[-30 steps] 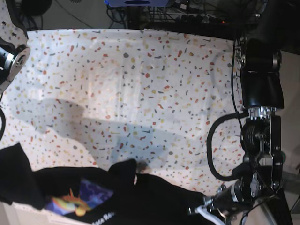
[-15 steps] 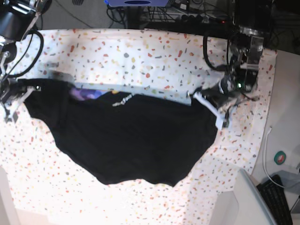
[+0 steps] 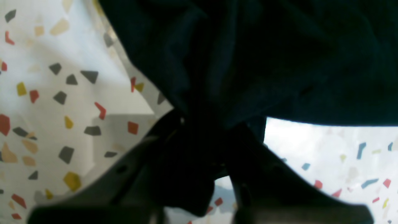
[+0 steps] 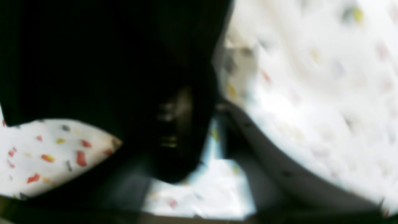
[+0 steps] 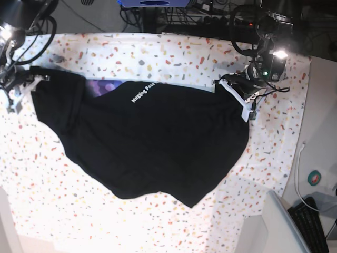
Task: Layout the t-shirt on the table in an organized manner, then fold the t-shirt properly
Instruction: 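Lower the lifted shirt onto the cloth with both grippers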
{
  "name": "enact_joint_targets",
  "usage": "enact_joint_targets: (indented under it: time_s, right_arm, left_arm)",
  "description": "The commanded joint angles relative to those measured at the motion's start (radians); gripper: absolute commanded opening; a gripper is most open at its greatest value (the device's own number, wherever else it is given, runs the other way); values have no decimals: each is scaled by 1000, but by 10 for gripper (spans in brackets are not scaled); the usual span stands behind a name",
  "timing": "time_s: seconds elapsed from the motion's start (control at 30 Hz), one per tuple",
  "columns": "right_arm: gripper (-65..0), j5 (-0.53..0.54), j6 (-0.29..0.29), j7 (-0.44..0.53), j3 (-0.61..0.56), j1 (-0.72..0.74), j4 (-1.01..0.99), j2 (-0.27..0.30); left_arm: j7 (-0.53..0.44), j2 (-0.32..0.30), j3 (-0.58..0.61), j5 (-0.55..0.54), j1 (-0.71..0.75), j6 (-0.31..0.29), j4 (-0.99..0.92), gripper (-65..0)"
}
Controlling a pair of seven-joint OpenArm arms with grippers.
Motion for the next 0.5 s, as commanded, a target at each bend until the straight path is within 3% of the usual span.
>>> enact_joint_targets:
  time_s: [0.0,0.03,0.07,0.17,0.27,0.47]
  right_arm:
    - [-288,8,3,20,20,-2,83,4]
    - [-222,9,3,31,28,-30,149,-7]
    - [-195,11,3,48,29,-53,206,-13]
    - [-207,11,3,120,-32,-103,316,-16]
    - [-213,6,-23,134,-98,-72,326,-13]
    - [-213,6,-184,100,-96,-57,372,-19]
  left_arm:
    - [3,-7,-3,2,-5,5,18,-650]
    - [3,-7,-3,2,-5,5,29,-581]
    - [3,-7,-3,2,-1,5,36,-489]
    - [1,-9,-3,2,28,5,90,-212]
    - [3,-9,-4,2,48,5,153,-21]
    - [4,-1,-125,0,112,5,247,0]
